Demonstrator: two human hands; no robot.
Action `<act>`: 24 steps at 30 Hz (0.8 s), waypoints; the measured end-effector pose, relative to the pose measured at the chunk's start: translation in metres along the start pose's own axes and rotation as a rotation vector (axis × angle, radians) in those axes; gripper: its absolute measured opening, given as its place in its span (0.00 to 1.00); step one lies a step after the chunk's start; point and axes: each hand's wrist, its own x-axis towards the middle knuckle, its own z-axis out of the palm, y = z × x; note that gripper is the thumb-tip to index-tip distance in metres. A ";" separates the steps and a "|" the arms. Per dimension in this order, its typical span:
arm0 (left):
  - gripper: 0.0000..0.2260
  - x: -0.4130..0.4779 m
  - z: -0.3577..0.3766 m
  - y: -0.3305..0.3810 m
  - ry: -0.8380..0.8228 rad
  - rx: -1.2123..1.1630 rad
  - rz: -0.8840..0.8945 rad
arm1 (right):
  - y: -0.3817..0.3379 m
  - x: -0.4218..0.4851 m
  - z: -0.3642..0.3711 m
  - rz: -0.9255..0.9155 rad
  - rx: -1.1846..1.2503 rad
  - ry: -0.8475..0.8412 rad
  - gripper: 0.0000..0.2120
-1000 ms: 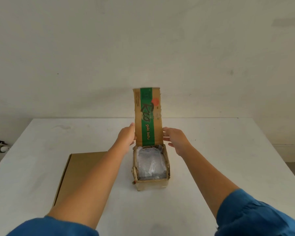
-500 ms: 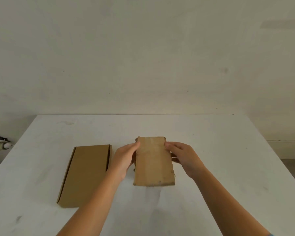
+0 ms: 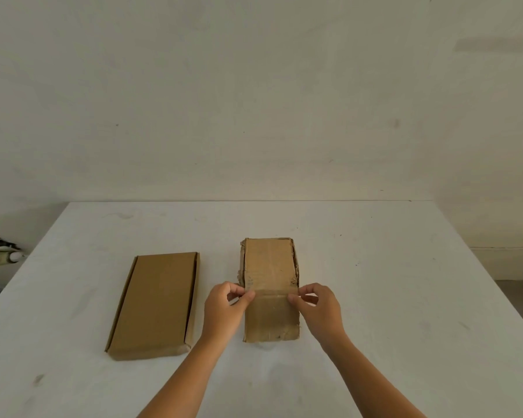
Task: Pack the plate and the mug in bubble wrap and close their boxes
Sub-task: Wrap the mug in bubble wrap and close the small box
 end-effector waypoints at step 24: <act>0.12 0.079 -0.001 0.029 0.074 -0.209 -0.038 | -0.053 0.064 0.007 -0.052 0.188 0.028 0.14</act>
